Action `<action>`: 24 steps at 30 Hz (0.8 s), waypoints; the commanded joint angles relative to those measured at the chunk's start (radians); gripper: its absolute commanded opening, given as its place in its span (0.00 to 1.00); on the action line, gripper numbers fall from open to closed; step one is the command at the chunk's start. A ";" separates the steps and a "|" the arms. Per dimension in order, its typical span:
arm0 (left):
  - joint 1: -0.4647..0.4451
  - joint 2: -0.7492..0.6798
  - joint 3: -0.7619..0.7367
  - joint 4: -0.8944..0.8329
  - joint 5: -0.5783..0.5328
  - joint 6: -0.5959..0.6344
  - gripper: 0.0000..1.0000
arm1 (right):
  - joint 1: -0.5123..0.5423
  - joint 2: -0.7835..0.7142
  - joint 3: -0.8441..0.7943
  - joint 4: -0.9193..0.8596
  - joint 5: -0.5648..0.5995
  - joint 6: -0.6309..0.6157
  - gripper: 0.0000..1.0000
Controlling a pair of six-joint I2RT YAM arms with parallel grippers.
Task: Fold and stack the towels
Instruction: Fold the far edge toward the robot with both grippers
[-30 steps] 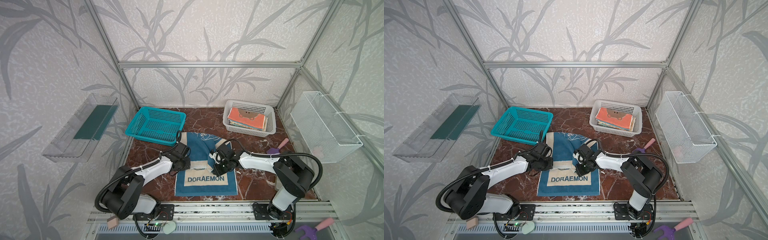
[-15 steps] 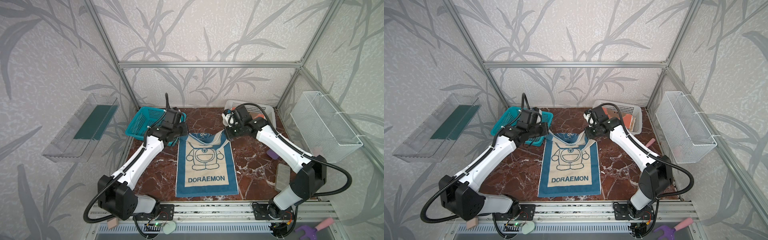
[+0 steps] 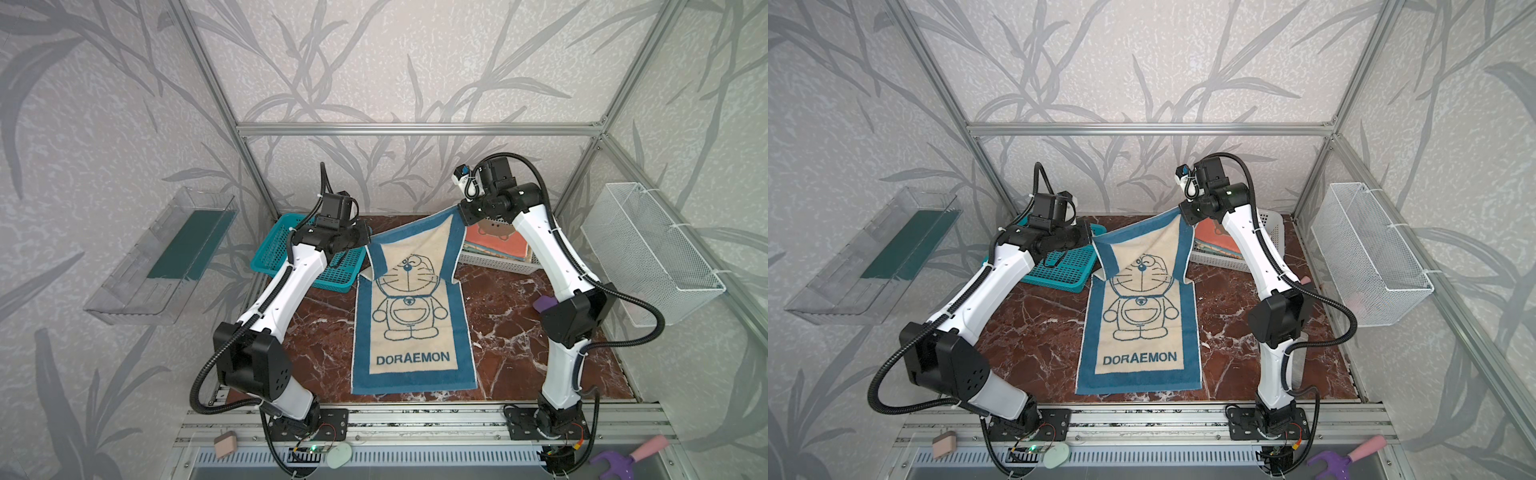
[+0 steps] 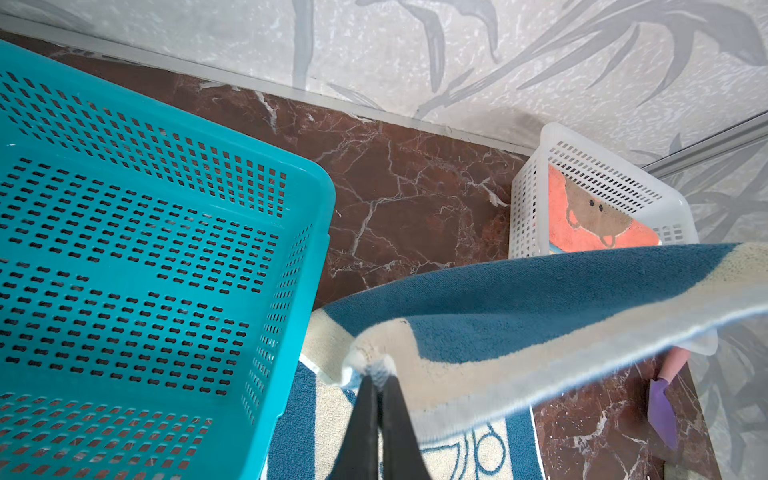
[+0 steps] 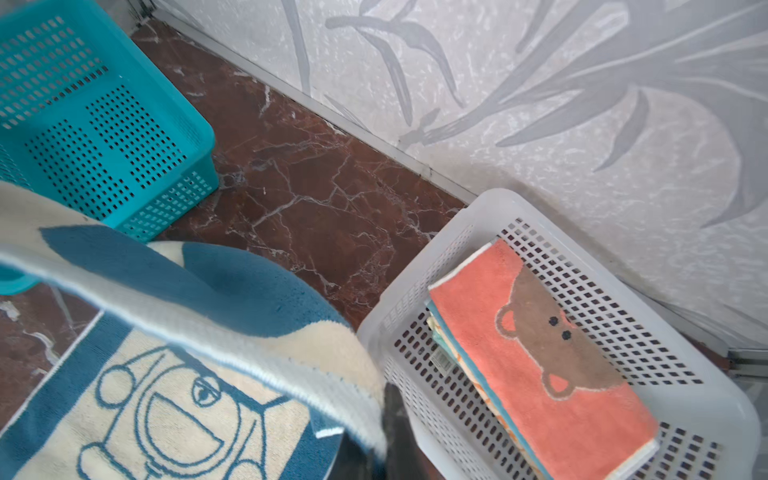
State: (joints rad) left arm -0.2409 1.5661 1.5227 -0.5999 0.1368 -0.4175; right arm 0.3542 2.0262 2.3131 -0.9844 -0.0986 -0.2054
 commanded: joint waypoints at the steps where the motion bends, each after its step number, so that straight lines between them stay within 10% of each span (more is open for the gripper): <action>1: 0.019 -0.013 -0.011 -0.022 0.009 0.026 0.00 | -0.008 0.041 0.136 -0.132 -0.010 -0.105 0.00; 11: 0.067 -0.029 0.094 -0.076 0.027 0.123 0.00 | -0.035 0.087 0.324 -0.200 -0.064 -0.204 0.00; 24: 0.062 -0.214 -0.279 -0.086 0.180 0.108 0.00 | -0.029 -0.437 -0.787 0.101 -0.177 -0.069 0.00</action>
State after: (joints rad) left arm -0.1871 1.4208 1.3388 -0.6296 0.2958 -0.3077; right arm 0.3317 1.7153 1.6615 -0.9855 -0.2459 -0.3393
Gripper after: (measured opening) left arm 0.047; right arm 0.062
